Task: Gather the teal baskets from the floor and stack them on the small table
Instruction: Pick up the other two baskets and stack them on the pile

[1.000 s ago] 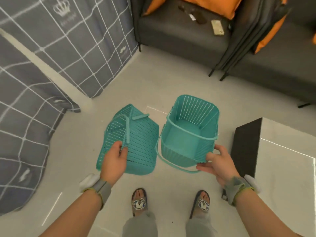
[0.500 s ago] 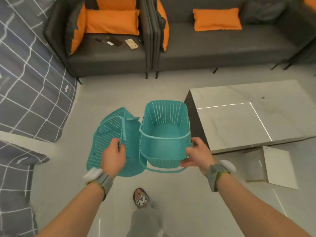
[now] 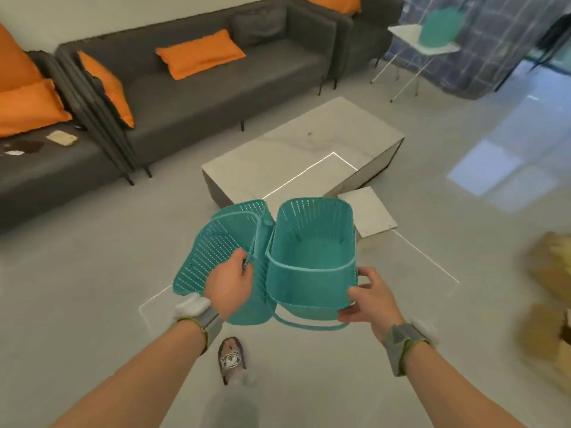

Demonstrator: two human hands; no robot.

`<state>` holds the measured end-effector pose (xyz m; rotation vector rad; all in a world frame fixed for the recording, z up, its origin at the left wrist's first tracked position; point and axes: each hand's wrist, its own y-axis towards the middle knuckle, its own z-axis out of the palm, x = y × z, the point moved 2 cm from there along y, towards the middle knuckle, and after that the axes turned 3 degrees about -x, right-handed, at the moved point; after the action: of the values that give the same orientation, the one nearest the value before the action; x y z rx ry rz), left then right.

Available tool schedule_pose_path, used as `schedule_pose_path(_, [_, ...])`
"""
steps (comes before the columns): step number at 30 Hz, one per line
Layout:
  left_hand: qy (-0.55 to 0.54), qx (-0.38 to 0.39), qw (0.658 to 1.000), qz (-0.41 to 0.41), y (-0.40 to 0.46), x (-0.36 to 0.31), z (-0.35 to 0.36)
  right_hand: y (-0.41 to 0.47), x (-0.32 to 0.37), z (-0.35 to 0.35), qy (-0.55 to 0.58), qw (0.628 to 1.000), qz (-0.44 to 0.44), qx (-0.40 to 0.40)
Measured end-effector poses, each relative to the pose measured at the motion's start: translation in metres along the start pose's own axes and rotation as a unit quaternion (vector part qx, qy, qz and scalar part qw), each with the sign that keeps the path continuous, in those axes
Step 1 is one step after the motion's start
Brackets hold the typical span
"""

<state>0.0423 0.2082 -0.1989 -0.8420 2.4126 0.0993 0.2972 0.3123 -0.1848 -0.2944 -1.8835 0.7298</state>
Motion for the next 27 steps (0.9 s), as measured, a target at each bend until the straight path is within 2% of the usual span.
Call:
schedule_pose_path(5, [0.021,0.042,0.996,0.072,0.023,-0.076,0.038,0.018,-0.002,-0.072,0.045,0.998,0.007,-0.043])
schedule_pose_path(10, [0.009,0.049,0.991,0.122,0.095,-0.138,0.071,0.073,0.03,-0.118,0.057,0.994,-0.004,-0.09])
schedule_pose_path(17, [-0.005,0.085,0.986,0.143,0.219,-0.229,0.106,0.166,0.094,-0.183,0.072,0.987,0.013,-0.143])
schedule_pose_path(23, [0.005,0.118,0.977,0.176,0.278,-0.299,0.133,0.213,0.127,-0.24,0.094,0.981,0.011,-0.172])
schedule_pose_path(27, [0.015,0.135,0.975,0.178,0.316,-0.361,0.176,0.271,0.136,-0.294,0.12,0.977,0.019,-0.175])
